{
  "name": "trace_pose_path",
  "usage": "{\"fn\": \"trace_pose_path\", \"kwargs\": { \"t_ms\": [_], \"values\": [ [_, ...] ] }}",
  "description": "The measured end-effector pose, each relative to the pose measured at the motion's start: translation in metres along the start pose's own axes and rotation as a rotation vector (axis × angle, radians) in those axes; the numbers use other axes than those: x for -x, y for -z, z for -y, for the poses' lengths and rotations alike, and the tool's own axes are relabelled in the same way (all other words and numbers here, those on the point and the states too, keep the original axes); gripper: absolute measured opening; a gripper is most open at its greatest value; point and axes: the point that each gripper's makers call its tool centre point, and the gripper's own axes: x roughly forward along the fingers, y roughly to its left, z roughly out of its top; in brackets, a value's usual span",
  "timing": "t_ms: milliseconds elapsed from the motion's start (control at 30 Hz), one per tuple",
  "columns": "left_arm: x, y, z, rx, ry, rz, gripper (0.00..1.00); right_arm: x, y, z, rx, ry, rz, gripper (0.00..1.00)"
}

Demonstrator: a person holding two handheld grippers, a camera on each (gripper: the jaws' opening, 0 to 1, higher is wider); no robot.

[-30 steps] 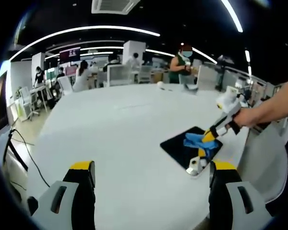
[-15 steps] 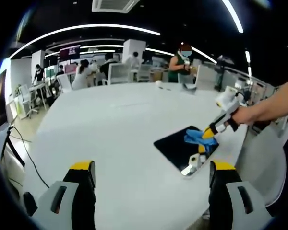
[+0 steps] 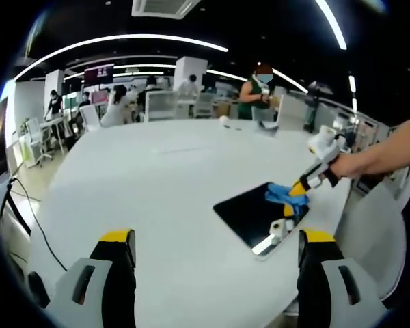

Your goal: Wipe the mirror surface with the cleaning cloth until all visible marks leave the cleaned area.

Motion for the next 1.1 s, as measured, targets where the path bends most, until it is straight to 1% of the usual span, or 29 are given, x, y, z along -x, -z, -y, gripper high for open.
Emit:
{"fn": "trace_pose_path", "kwargs": {
  "t_ms": [233,467,1100],
  "values": [
    [-0.0018,-0.0008,0.0029,-0.002,0.020,-0.003,1.00,0.0020,0.0008,0.0032,0.001,0.009,-0.006,0.02],
    [-0.0037,-0.0015,0.0037,-0.004,0.023,-0.001,1.00,0.0020,0.0026,0.0095,-0.009,0.026,-0.015,0.02],
    [-0.0074,-0.0047,0.0040,-0.006,0.029,0.001,1.00,0.0030,0.0029,0.0071,-0.024,0.034,-0.003,0.02]
  ]
}}
